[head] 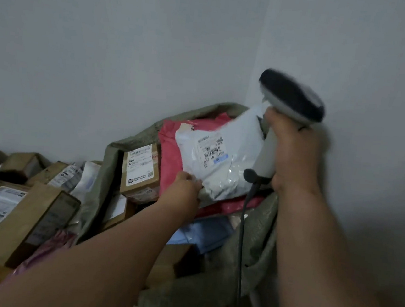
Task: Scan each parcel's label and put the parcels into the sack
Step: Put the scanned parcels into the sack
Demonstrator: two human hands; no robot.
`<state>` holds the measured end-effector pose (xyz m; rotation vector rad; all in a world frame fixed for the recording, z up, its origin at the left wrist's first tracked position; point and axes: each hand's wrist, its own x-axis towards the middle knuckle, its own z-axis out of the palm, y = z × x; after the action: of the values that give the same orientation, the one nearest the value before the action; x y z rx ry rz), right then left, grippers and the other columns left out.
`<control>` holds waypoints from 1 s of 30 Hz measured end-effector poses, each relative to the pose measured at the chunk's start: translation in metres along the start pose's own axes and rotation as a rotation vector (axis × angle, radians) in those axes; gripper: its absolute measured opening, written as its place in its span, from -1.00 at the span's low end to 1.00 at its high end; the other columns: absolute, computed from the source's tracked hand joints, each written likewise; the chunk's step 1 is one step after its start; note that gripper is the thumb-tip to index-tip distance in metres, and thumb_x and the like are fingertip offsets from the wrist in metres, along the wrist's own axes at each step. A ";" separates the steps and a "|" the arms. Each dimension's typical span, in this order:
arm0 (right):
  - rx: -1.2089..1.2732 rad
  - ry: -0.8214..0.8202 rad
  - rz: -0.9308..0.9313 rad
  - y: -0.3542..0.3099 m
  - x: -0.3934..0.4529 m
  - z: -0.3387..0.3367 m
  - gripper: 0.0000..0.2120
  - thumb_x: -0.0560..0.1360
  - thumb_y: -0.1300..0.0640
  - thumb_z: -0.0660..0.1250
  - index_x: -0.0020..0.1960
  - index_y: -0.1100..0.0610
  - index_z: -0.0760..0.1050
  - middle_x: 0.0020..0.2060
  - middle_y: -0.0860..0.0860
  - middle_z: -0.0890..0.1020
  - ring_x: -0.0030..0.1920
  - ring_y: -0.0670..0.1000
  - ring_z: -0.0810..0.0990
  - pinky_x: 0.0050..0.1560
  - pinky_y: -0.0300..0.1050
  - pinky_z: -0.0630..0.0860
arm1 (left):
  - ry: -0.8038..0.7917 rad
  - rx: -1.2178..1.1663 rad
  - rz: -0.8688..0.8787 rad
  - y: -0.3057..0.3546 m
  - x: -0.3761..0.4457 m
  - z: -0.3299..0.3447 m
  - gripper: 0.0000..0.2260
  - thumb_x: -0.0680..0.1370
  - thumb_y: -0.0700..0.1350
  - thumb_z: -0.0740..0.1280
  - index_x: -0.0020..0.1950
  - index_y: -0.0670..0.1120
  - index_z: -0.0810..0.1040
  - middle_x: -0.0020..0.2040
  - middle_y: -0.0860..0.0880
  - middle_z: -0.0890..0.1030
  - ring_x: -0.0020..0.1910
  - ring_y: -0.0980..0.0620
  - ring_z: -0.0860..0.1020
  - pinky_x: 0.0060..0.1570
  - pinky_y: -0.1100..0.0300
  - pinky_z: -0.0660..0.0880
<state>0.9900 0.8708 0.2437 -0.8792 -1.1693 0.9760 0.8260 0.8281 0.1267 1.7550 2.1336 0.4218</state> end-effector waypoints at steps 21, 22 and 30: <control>-0.220 -0.047 0.107 0.033 -0.077 0.005 -0.82 0.36 0.03 0.50 -0.22 0.14 0.61 -0.33 -0.02 0.69 -0.34 -0.17 0.63 -0.35 -0.32 0.52 | 0.244 -0.231 0.097 -0.046 -0.053 0.017 -0.33 0.52 0.08 0.45 0.57 0.16 0.24 0.44 -0.04 0.27 0.03 0.10 0.49 0.15 0.13 0.50; -0.232 -0.083 0.145 0.036 -0.083 0.006 -0.80 0.38 0.03 0.51 -0.23 0.16 0.62 -0.40 -0.07 0.67 -0.39 -0.19 0.59 -0.38 -0.33 0.50 | 0.240 -0.239 0.089 -0.047 -0.057 0.017 -0.33 0.52 0.06 0.45 0.57 0.14 0.24 0.45 -0.05 0.27 0.13 0.03 0.49 0.18 0.07 0.52; -0.222 -0.140 0.348 0.045 -0.127 0.020 -0.86 0.43 0.04 0.51 -0.23 0.05 0.60 -0.36 -0.13 0.64 -0.28 -0.16 0.58 -0.27 -0.19 0.45 | 0.301 -0.337 0.028 -0.065 -0.090 0.000 -0.43 0.56 0.01 0.41 0.54 0.04 0.33 0.47 -0.10 0.29 0.29 -0.10 0.49 0.21 0.16 0.42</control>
<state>0.9495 0.7680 0.1641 -1.2373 -1.2865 1.2197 0.7852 0.7272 0.1050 1.6085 2.0757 1.0447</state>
